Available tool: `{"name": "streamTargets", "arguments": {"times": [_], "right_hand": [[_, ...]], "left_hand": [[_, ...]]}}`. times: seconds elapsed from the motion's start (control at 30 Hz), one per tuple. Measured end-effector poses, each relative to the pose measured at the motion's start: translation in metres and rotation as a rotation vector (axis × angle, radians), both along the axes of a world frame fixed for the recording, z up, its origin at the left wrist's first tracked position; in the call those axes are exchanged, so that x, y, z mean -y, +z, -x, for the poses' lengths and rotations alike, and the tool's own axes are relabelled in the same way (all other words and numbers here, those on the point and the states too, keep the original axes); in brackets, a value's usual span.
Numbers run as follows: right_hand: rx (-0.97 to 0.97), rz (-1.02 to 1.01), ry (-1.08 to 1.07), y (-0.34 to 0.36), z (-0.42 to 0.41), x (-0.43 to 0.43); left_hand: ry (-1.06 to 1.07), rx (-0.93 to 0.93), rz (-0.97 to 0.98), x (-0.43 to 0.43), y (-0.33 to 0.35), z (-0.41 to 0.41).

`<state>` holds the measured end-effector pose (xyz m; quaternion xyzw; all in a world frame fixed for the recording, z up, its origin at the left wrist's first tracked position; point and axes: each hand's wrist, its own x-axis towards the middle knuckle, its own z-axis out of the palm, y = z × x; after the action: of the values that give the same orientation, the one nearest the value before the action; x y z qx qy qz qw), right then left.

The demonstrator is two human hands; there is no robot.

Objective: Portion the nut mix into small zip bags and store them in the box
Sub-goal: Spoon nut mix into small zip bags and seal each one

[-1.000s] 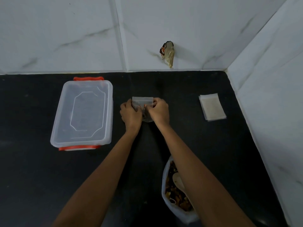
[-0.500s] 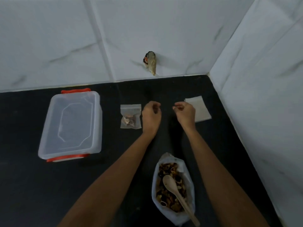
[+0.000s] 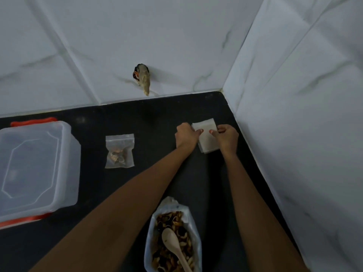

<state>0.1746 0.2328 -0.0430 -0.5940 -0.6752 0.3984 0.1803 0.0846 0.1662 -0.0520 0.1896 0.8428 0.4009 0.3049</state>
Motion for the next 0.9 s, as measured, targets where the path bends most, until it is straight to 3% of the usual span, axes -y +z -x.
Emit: {"name": "streamTargets", "arguments": {"times": [0.27, 0.9], "right_hand": [[0.007, 0.009, -0.010, -0.009, -0.001, -0.011], [-0.092, 0.079, -0.027, -0.002, -0.010, -0.012]], "left_hand": [[0.012, -0.031, 0.115, -0.007, -0.003, 0.005], [0.042, 0.057, 0.037, -0.002, -0.001, 0.003]]}}
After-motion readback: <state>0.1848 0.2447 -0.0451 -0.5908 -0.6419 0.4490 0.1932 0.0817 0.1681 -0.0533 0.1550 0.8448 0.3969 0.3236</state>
